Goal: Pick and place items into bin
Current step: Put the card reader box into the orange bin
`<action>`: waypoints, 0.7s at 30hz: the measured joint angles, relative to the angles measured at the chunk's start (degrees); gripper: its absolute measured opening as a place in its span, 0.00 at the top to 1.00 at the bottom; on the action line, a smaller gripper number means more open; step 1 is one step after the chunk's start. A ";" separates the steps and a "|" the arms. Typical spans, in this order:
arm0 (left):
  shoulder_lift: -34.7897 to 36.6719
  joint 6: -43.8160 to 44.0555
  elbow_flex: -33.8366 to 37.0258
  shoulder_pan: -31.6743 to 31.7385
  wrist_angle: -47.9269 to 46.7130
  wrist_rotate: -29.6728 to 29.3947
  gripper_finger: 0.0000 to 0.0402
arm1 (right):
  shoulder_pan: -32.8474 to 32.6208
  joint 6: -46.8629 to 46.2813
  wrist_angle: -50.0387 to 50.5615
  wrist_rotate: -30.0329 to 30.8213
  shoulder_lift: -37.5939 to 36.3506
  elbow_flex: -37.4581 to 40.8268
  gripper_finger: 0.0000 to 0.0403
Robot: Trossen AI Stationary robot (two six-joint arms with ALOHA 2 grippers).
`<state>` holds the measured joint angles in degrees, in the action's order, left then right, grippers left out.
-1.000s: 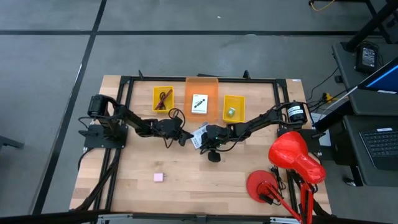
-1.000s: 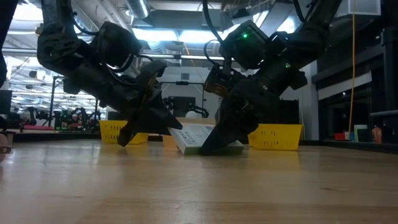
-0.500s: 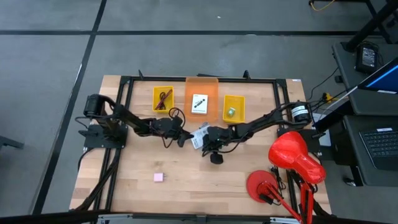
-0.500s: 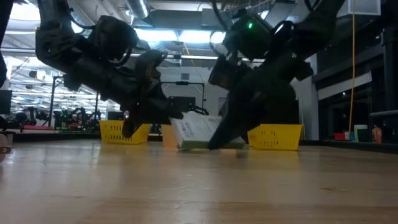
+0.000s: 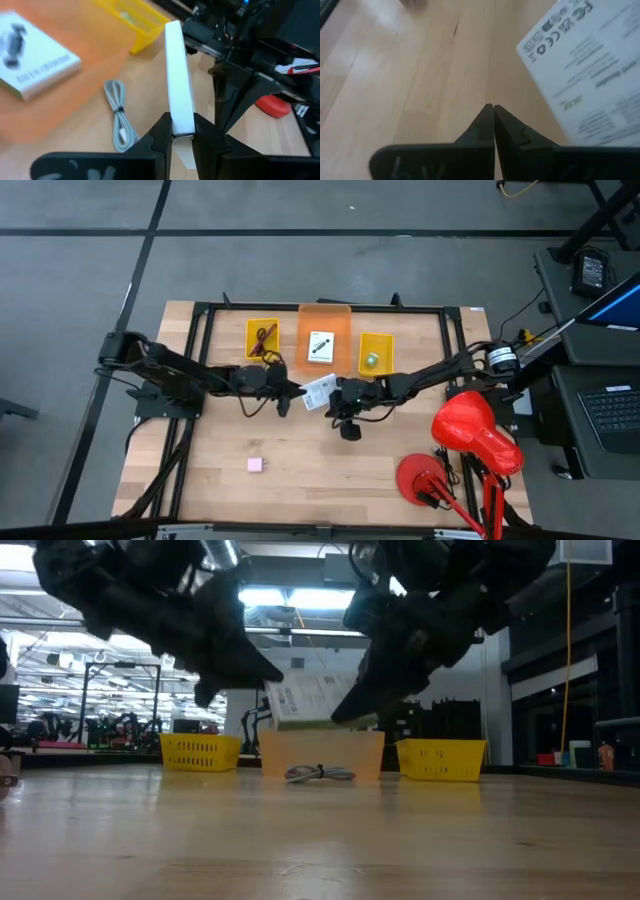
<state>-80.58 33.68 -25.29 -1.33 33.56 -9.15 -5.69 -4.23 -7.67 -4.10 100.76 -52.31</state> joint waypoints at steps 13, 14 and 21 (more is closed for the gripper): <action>8.22 -20.07 -0.01 -7.45 -7.23 -21.99 0.89 | 1.81 0.04 0.51 -1.62 -6.24 -0.04 1.00; 8.22 -21.29 -0.01 -8.19 -7.22 -23.84 0.89 | 1.84 0.02 0.23 -1.73 -6.50 -0.04 1.00; 8.22 -28.75 -0.01 -13.26 -7.21 -33.62 0.89 | 2.16 -1.68 -5.30 -1.48 -9.21 4.14 1.00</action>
<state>-72.36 4.93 -25.30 -14.59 26.35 -42.77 -3.53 -5.91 -12.97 -5.58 91.55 -48.17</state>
